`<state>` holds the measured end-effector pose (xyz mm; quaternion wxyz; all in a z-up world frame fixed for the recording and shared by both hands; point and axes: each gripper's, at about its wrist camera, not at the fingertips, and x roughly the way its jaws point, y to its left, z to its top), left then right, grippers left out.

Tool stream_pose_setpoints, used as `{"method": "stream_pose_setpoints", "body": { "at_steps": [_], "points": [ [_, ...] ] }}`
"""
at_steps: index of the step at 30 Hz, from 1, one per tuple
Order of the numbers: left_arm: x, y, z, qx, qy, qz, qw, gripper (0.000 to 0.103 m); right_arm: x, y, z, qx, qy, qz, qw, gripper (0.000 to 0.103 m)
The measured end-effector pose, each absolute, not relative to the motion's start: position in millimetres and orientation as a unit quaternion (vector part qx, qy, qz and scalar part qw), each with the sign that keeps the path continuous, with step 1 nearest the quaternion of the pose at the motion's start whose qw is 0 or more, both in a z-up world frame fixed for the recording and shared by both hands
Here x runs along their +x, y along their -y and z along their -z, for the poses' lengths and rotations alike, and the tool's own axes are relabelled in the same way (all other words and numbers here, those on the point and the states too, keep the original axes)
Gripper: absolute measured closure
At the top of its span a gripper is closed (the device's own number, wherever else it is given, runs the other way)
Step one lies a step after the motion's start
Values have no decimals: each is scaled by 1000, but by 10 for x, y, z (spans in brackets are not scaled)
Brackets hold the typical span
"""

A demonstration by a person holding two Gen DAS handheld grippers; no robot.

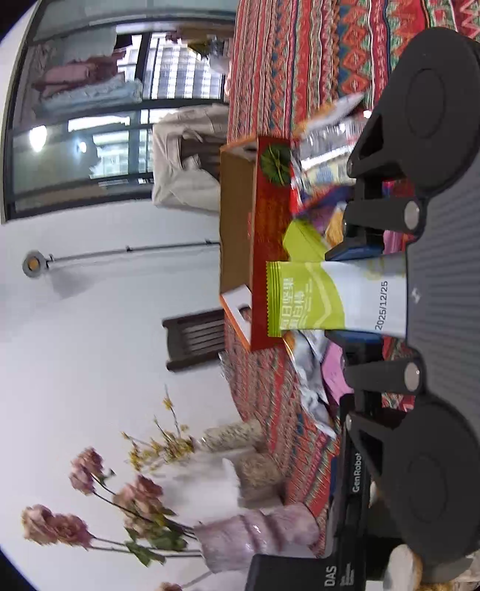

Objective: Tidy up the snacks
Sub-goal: 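Lift the white-green bar with the right gripper while the left lifts the pink packet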

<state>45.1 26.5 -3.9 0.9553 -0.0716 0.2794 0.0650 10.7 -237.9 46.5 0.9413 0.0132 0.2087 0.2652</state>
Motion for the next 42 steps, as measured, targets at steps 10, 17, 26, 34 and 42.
{"method": "stream_pose_setpoints", "body": {
  "at_steps": [10, 17, 26, 34, 42],
  "points": [
    [891, -96, 113, -41, -320, -70, 944, 0, 300, 2653, -338, 27, -220, -197, 955, 67],
    [1129, -55, 229, -48, -353, -75, 931, 0, 347, 2699, -273, 29, -224, -189, 955, 67],
    [1133, 1, 243, -35, -358, -86, 929, 21, 353, 2677, -240, 30, -227, -191, 954, 67],
    [953, 11, 233, -30, -346, -76, 935, 28, 330, 2665, -228, 29, -225, -195, 954, 67],
    [742, -14, 192, -28, -327, -62, 943, 30, 320, 2685, -221, 32, -225, -189, 955, 67]
  ]
}}
